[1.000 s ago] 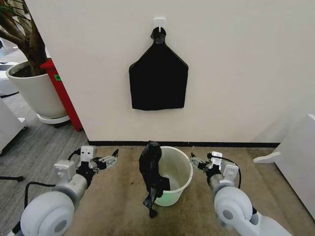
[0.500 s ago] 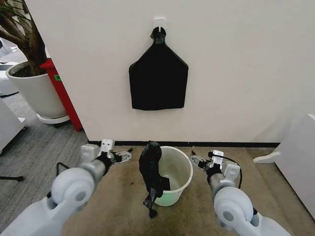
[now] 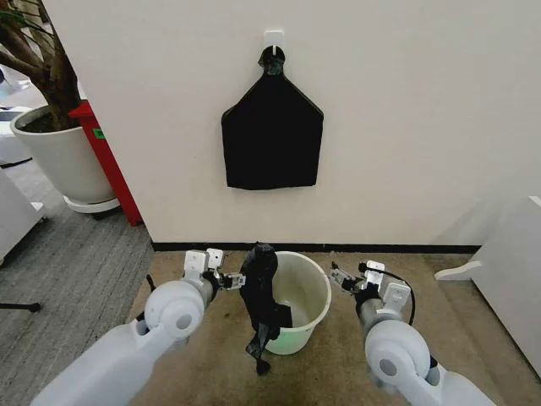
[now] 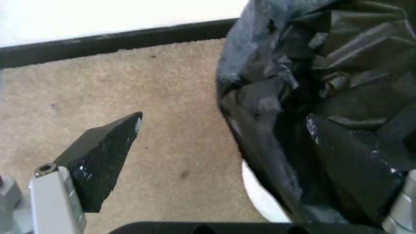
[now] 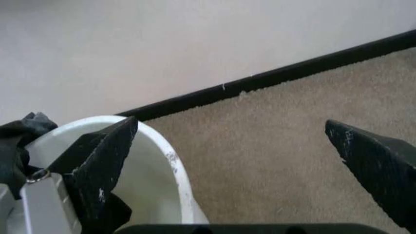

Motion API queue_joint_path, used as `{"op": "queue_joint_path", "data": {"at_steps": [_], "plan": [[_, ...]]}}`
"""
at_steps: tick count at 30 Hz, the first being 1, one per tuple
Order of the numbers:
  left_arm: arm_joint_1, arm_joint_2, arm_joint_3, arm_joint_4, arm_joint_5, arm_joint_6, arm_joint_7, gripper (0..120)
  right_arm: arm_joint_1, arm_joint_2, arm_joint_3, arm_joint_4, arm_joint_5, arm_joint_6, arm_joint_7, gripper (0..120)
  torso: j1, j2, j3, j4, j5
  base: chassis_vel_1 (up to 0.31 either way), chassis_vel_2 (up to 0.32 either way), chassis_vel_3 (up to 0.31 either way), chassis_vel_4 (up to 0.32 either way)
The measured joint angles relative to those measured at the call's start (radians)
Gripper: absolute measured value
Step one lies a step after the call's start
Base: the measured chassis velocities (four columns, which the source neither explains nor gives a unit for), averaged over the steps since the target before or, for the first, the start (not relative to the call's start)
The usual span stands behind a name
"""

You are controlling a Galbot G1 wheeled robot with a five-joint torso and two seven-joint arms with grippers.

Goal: Place the garbage bag over the trash bin.

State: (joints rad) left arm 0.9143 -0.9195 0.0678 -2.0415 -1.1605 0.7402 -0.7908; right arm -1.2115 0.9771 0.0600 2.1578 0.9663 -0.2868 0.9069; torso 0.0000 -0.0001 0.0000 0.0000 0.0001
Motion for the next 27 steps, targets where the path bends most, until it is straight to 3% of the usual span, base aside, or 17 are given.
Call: {"op": "queue_joint_path", "data": {"at_steps": [14, 27], "plan": [[-0.047, -0.128, 0.071, 0.114, 0.052, -0.012, -0.013, 100, -0.003, 0.015, -0.005, -0.026, -0.008, 0.004, 0.001, 100, 0.000, 0.000, 0.000, 0.0000, -0.0001, 0.000, 0.000, 0.000, 0.000], [-0.032, -0.142, 0.066, 0.126, 0.021, -0.006, -0.063, 100, -0.002, 0.013, -0.003, -0.033, -0.007, 0.006, 0.000, 100, 0.000, 0.000, 0.000, 0.0000, -0.0002, 0.000, 0.000, 0.000, 0.000]]}}
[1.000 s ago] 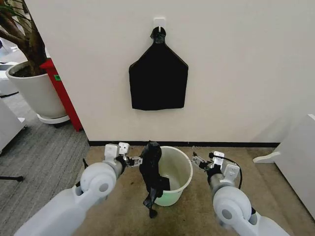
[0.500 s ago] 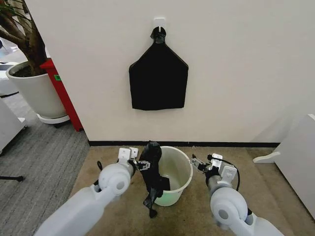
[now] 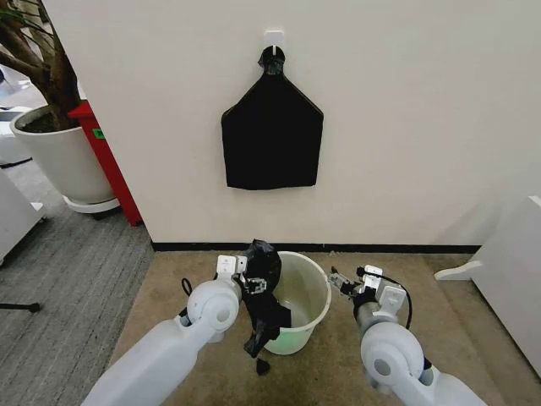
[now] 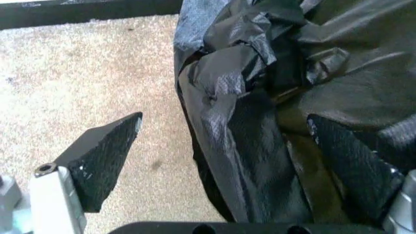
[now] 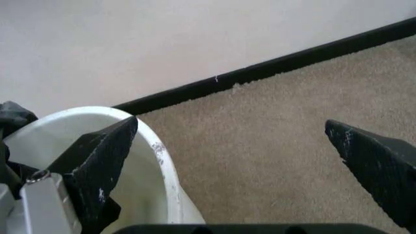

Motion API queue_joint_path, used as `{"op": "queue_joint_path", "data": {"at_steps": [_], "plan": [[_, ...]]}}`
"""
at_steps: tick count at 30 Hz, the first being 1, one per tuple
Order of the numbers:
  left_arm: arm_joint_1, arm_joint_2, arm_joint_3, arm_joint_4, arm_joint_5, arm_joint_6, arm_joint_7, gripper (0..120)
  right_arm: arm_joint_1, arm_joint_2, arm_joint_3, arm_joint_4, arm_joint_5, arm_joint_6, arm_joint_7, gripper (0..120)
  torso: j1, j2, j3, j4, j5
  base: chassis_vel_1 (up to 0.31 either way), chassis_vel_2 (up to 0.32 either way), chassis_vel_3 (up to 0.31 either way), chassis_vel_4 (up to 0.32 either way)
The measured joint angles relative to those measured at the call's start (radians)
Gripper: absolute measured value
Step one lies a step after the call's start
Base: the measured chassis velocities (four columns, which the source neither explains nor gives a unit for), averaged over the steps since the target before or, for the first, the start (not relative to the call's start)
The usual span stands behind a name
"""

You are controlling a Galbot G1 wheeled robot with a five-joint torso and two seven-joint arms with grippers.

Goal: Place the garbage bag over the trash bin.

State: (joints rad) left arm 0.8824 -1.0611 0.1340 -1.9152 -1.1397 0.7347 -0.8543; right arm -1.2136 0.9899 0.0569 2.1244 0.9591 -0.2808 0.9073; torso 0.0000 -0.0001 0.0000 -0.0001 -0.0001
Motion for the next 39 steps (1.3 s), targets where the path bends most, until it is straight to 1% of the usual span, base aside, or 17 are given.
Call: {"op": "queue_joint_path", "data": {"at_steps": [5, 9, 33, 35, 37, 39], "plan": [[0.027, 0.028, -0.024, -0.065, -0.012, 0.000, -0.010, 100, 0.004, 0.000, -0.003, -0.006, 0.000, 0.000, -0.002, 100, 0.000, 0.000, 0.000, 0.0001, 0.0000, 0.000, 0.000, 0.000, 0.000], [0.034, 0.033, -0.034, -0.067, -0.014, 0.001, -0.011, 100, 0.005, 0.003, -0.005, -0.009, -0.001, 0.001, -0.002, 100, 0.000, 0.000, 0.000, 0.0001, 0.0001, 0.000, 0.000, 0.000, 0.000], [0.013, -0.065, -0.014, 0.079, 0.004, 0.001, -0.025, 100, -0.012, 0.006, -0.006, -0.021, -0.005, 0.002, 0.001, 100, 0.000, 0.000, 0.000, 0.0000, 0.0002, 0.000, 0.000, 0.000, 0.000], [0.009, -0.077, -0.014, 0.097, 0.006, 0.000, -0.027, 98, -0.012, 0.006, -0.006, -0.024, -0.006, 0.002, 0.001, 100, 0.000, 0.000, 0.000, 0.0001, 0.0003, 0.000, 0.000, 0.000, 0.000], [0.007, -0.083, -0.014, 0.105, 0.006, -0.002, -0.030, 98, -0.011, 0.006, -0.006, -0.026, -0.007, 0.002, 0.001, 100, 0.000, 0.000, 0.000, 0.0001, 0.0004, 0.000, 0.000, 0.000, 0.000], [0.004, -0.090, -0.011, 0.112, 0.007, -0.010, -0.039, 93, -0.010, 0.006, -0.006, -0.027, -0.007, 0.003, 0.001, 100, 0.000, 0.000, 0.000, 0.0001, 0.0003, 0.000, 0.000, 0.000, 0.000]]}}
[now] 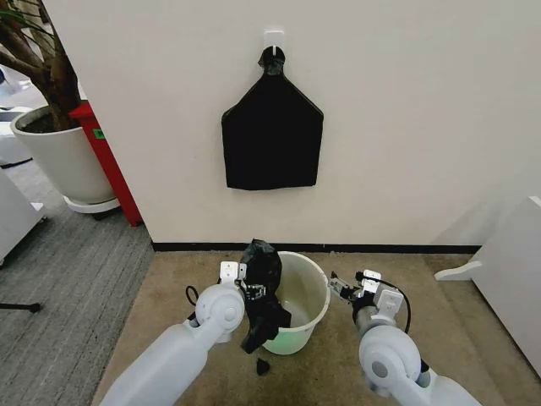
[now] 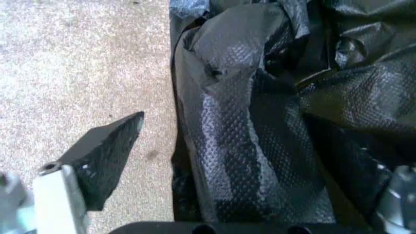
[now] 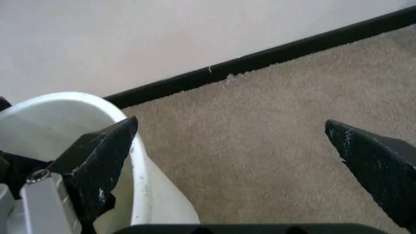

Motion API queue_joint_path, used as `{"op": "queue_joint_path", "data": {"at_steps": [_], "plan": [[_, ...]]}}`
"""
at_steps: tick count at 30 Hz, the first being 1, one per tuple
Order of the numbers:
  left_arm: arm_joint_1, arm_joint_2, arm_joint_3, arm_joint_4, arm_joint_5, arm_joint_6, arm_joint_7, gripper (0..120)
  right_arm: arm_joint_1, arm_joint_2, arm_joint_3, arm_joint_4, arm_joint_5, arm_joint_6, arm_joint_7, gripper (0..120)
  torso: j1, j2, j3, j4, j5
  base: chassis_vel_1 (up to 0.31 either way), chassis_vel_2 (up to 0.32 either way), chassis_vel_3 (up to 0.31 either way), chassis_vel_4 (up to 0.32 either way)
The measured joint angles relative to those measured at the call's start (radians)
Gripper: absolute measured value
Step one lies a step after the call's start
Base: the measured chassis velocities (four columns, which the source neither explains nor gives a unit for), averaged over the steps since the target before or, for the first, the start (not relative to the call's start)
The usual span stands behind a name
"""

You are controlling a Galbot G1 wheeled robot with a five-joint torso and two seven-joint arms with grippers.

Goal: Place the garbage bag over the trash bin.

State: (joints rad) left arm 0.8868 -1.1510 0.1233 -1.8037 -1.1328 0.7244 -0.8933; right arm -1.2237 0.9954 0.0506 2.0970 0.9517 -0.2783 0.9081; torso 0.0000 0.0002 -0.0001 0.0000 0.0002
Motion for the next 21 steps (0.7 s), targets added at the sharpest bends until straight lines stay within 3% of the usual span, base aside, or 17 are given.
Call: {"op": "queue_joint_path", "data": {"at_steps": [21], "plan": [[0.044, 0.007, 0.001, -0.046, -0.046, -0.024, -0.060, 18, -0.002, -0.001, -0.002, -0.004, -0.032, 0.006, 0.000, 100, 0.000, 0.000, 0.000, 0.0000, -0.0003, 0.000, 0.000, 0.000, 0.000]]}}
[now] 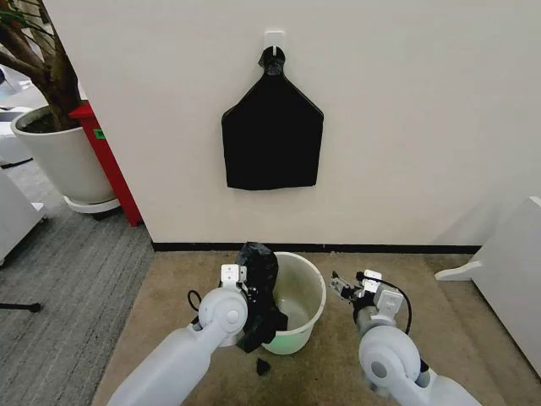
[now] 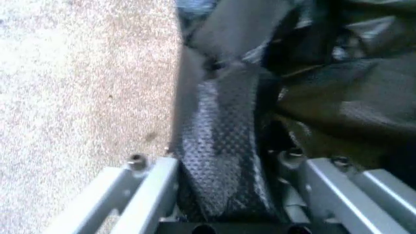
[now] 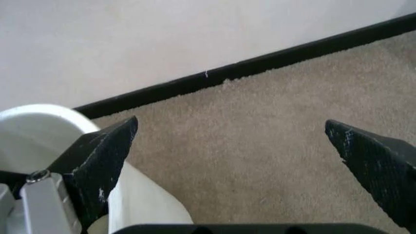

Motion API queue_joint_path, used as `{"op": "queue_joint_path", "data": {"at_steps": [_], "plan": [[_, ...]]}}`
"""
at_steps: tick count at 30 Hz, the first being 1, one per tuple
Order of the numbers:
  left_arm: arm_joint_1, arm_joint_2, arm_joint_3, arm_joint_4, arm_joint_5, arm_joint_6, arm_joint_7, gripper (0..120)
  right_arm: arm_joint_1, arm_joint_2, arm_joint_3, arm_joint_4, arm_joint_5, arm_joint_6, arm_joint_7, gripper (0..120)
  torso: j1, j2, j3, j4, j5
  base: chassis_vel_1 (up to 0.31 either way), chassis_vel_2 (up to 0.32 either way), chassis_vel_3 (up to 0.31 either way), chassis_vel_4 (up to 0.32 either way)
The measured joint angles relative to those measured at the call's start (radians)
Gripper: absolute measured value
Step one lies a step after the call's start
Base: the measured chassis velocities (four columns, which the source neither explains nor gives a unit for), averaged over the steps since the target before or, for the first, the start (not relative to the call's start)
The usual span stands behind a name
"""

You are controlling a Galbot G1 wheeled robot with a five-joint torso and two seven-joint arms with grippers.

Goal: Place the garbage bag over the trash bin.

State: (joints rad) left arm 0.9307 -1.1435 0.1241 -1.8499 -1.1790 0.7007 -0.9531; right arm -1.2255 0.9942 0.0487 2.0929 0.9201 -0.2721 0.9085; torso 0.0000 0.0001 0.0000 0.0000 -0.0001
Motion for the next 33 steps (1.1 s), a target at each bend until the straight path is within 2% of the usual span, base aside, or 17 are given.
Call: {"op": "queue_joint_path", "data": {"at_steps": [5, 11, 15, 18, 23, 24, 30, 33], "plan": [[0.025, 0.010, -0.018, -0.028, -0.010, -0.023, 0.009, 3, -0.002, 0.000, 0.005, 0.003, -0.018, 0.004, 0.000, 100, 0.000, 0.000, 0.000, -0.0002, -0.0004, 0.000, 0.000, 0.000, 0.000], [0.058, 0.036, -0.041, -0.073, -0.014, -0.056, 0.031, 2, -0.013, -0.005, 0.012, 0.039, -0.039, 0.009, -0.001, 100, 0.000, 0.000, 0.000, -0.0002, 0.0000, 0.000, 0.000, 0.000, 0.000], [0.087, 0.064, -0.062, -0.096, 0.017, -0.121, 0.094, 1, -0.019, -0.015, 0.017, 0.099, -0.038, 0.012, -0.004, 100, 0.000, 0.000, 0.000, 0.0000, 0.0002, 0.000, 0.000, 0.000, 0.000], [0.111, 0.085, -0.079, -0.114, 0.052, -0.200, 0.164, 1, -0.016, -0.028, 0.021, 0.171, -0.017, 0.014, -0.019, 100, 0.000, 0.000, 0.000, -0.0001, -0.0001, 0.000, 0.000, 0.000, 0.000], [0.134, 0.122, -0.097, -0.129, 0.138, -0.331, 0.307, 1, 0.026, -0.063, 0.028, 0.309, 0.133, -0.003, -0.049, 100, 0.000, 0.000, 0.000, 0.0001, -0.0002, 0.000, 0.000, 0.000, 0.000], [0.134, 0.122, -0.097, -0.129, 0.138, -0.331, 0.307, 1, 0.026, -0.063, 0.028, 0.309, 0.133, -0.003, -0.049, 100, 0.000, 0.000, 0.000, 0.0001, -0.0002, 0.000, 0.000, 0.000, 0.000], [0.135, 0.157, -0.092, -0.128, 0.217, -0.480, 0.453, 1, 0.063, -0.104, -0.011, 0.347, 0.206, 0.012, -0.207, 100, 0.000, 0.000, 0.000, -0.0002, 0.0000, 0.000, 0.000, 0.000, 0.000], [0.134, 0.166, -0.085, -0.126, 0.252, -0.509, 0.481, 1, 0.098, -0.098, -0.021, 0.344, 0.271, 0.015, -0.220, 100, 0.000, 0.000, 0.000, -0.0001, 0.0001, 0.000, 0.000, 0.000, 0.000]]}}
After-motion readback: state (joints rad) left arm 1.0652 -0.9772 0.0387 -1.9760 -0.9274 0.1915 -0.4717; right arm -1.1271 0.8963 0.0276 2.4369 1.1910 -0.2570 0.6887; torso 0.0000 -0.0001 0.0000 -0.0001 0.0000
